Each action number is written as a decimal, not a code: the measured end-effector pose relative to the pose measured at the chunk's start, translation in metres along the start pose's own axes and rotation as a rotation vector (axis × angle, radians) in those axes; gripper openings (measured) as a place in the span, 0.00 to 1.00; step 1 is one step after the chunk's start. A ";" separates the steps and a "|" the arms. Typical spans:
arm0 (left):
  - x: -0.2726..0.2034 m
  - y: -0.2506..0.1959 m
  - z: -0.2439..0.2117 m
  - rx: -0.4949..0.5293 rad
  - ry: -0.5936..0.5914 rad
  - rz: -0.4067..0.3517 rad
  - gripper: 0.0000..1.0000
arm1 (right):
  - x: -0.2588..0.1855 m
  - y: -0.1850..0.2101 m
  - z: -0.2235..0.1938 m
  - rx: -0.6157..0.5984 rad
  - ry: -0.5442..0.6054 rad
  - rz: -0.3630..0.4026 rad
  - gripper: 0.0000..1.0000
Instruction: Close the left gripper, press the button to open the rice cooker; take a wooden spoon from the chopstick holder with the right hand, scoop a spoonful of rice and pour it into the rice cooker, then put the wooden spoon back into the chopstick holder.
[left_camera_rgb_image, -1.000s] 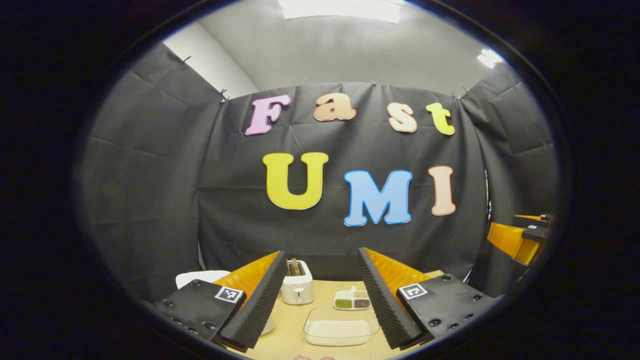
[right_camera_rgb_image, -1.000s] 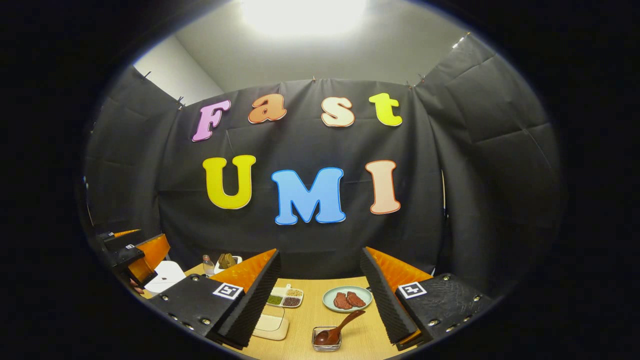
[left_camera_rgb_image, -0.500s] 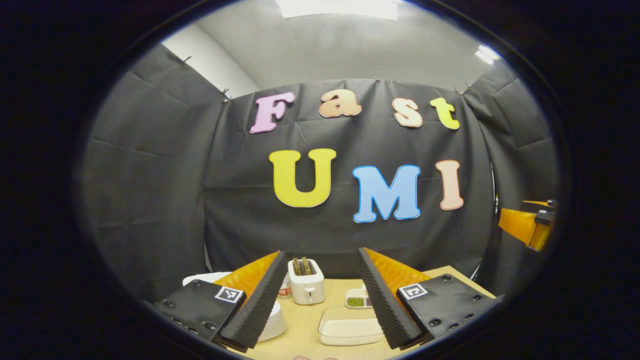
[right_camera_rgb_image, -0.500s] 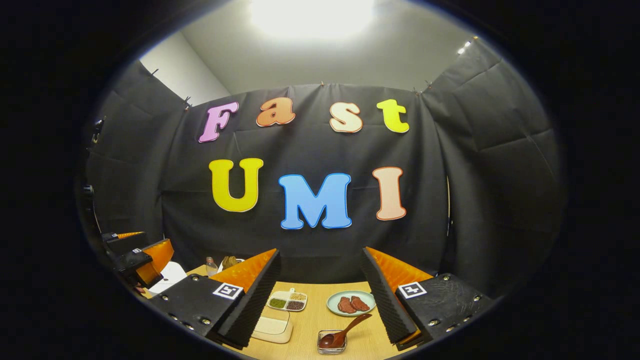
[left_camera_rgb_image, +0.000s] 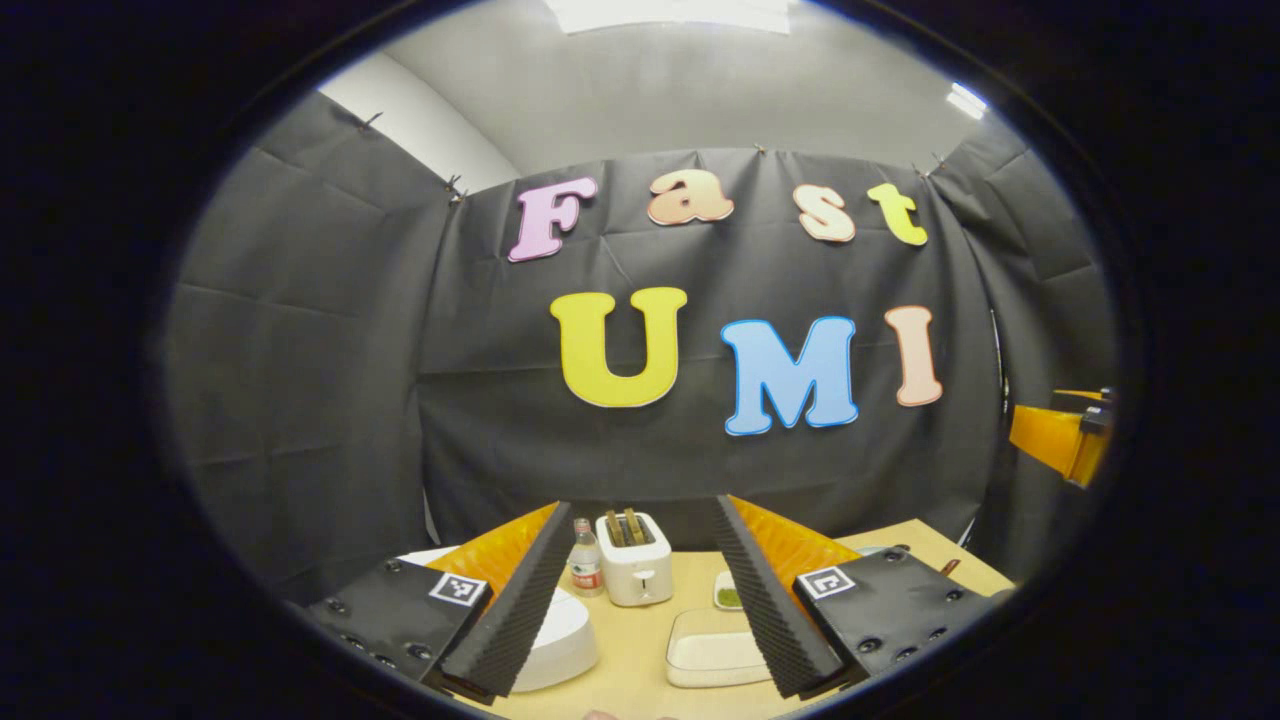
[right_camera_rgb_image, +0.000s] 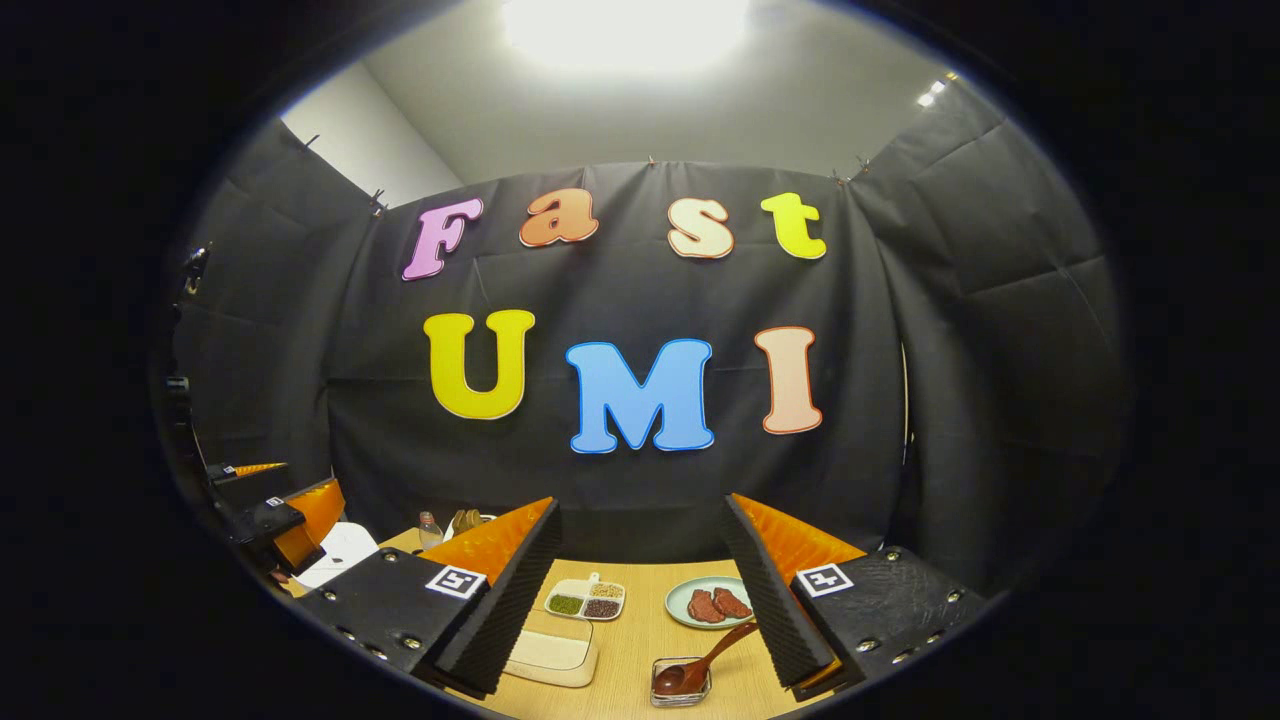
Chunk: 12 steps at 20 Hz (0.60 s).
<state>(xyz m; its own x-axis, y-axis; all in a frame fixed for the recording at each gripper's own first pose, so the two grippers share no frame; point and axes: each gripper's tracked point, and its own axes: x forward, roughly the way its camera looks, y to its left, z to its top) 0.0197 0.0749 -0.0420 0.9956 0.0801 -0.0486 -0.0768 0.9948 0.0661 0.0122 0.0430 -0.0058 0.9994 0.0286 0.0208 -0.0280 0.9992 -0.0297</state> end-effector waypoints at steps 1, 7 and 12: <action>0.000 0.003 -0.003 0.000 0.005 0.006 0.96 | 0.000 0.001 0.000 -0.002 0.000 0.005 0.97; 0.010 0.026 -0.022 0.001 0.043 0.030 0.97 | 0.005 0.005 -0.005 -0.015 0.017 0.010 0.97; 0.024 0.053 -0.050 -0.020 0.103 0.052 0.66 | 0.005 0.003 -0.016 -0.005 0.047 -0.012 0.97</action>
<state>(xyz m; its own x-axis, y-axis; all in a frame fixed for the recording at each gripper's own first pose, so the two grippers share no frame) 0.0373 0.1328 -0.0894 0.9795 0.1362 -0.1481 -0.1300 0.9902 0.0510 0.0171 0.0460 -0.0222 0.9995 0.0153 -0.0262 -0.0162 0.9993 -0.0345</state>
